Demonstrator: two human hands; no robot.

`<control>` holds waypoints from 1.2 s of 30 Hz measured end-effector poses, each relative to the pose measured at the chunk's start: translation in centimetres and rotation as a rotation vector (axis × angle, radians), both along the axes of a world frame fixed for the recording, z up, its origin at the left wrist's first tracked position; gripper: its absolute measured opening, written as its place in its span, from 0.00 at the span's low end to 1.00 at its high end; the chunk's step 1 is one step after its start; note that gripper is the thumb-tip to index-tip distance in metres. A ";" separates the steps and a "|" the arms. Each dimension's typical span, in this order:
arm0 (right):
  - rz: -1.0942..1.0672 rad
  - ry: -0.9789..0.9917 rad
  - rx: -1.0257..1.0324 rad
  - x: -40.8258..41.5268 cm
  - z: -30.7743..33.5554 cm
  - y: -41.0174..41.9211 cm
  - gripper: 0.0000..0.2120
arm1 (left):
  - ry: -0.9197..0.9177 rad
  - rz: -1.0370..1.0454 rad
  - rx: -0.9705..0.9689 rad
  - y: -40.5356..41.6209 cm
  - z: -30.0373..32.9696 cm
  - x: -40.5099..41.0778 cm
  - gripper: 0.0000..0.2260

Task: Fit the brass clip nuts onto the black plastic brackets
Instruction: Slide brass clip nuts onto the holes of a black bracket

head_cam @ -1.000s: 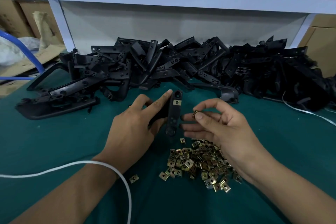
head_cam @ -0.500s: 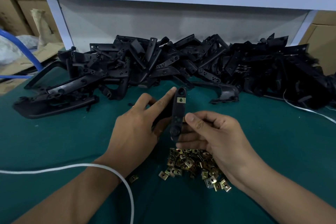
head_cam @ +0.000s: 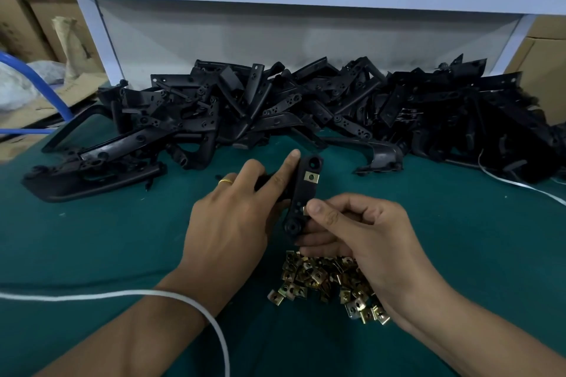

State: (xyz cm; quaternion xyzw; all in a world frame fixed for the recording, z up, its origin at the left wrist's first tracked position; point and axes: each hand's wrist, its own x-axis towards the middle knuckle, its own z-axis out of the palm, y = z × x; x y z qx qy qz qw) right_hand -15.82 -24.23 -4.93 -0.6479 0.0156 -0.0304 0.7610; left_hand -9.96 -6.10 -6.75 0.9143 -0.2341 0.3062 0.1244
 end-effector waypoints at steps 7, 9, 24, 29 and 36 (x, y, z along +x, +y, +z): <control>-0.157 0.021 0.178 -0.3 0.3 0.9 0.13 | 0.057 0.042 -0.103 -1.0 0.7 -0.5 0.27; -0.204 0.005 0.194 -0.2 0.2 0.8 0.12 | 0.082 0.018 -0.133 -1.4 0.7 -0.3 0.28; -0.111 -0.014 0.227 0.4 -0.9 1.0 0.09 | 0.163 0.020 -0.124 -0.6 0.1 0.3 0.29; -0.094 -0.019 0.223 0.3 -1.0 1.0 0.09 | 0.174 0.018 -0.126 -0.4 -0.1 0.3 0.30; -0.044 -0.033 0.212 0.2 -1.3 1.1 0.09 | 0.181 -0.006 -0.108 -0.2 -0.4 0.5 0.32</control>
